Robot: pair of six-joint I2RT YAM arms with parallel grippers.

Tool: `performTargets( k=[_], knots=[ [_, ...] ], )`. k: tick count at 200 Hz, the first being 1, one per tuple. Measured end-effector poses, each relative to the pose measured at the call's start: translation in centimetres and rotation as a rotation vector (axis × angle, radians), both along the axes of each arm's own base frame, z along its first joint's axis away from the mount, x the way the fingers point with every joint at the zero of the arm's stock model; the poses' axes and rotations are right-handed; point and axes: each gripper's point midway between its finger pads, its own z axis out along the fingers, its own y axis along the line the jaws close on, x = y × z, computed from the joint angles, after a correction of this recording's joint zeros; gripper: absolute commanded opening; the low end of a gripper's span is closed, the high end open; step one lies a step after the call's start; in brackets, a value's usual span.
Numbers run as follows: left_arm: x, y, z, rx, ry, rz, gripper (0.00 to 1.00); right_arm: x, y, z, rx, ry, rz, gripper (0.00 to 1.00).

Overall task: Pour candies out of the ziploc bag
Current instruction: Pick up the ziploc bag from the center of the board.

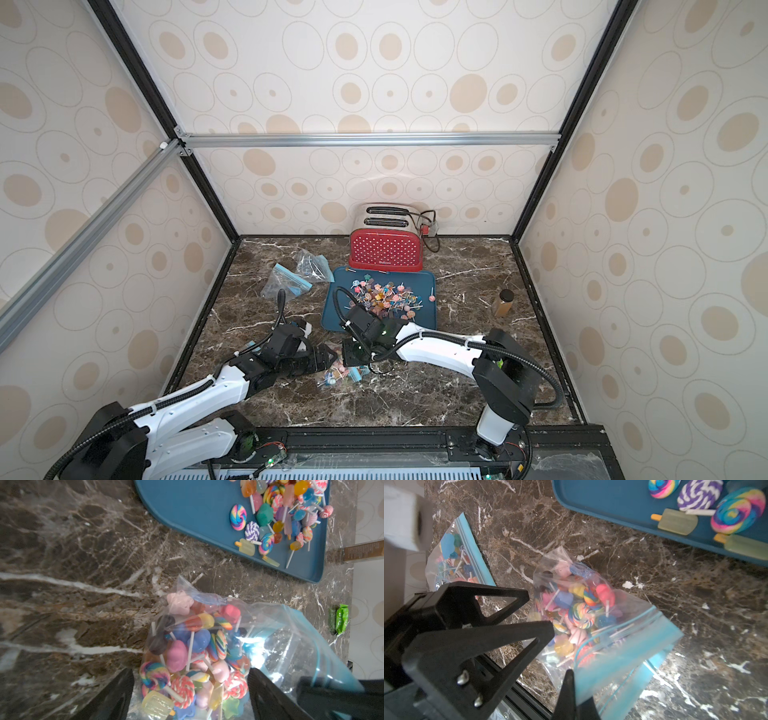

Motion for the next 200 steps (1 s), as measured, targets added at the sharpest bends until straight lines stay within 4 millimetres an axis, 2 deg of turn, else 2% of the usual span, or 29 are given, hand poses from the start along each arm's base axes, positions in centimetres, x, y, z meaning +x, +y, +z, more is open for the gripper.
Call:
performTargets(
  k=[27, 54, 110, 200],
  knots=[
    [-0.1, -0.5, -1.1, -0.005, 0.039, -0.018, 0.87, 0.0, 0.0, 0.0, -0.001, 0.0, 0.0, 0.0],
    [0.1, -1.2, -1.0, -0.033, 0.036, -0.033, 0.83, 0.0, 0.0, 0.0, -0.002, 0.001, 0.0, 0.0],
    [-0.2, -1.9, -0.1, -0.081, 0.034, -0.06, 0.58, 0.0, 0.0, 0.0, -0.002, 0.001, 0.0, 0.0],
    [-0.2, -1.9, 0.4, -0.089, 0.02, -0.056, 0.3, 0.0, 0.0, 0.0, 0.001, 0.001, 0.001, 0.0]
  ],
)
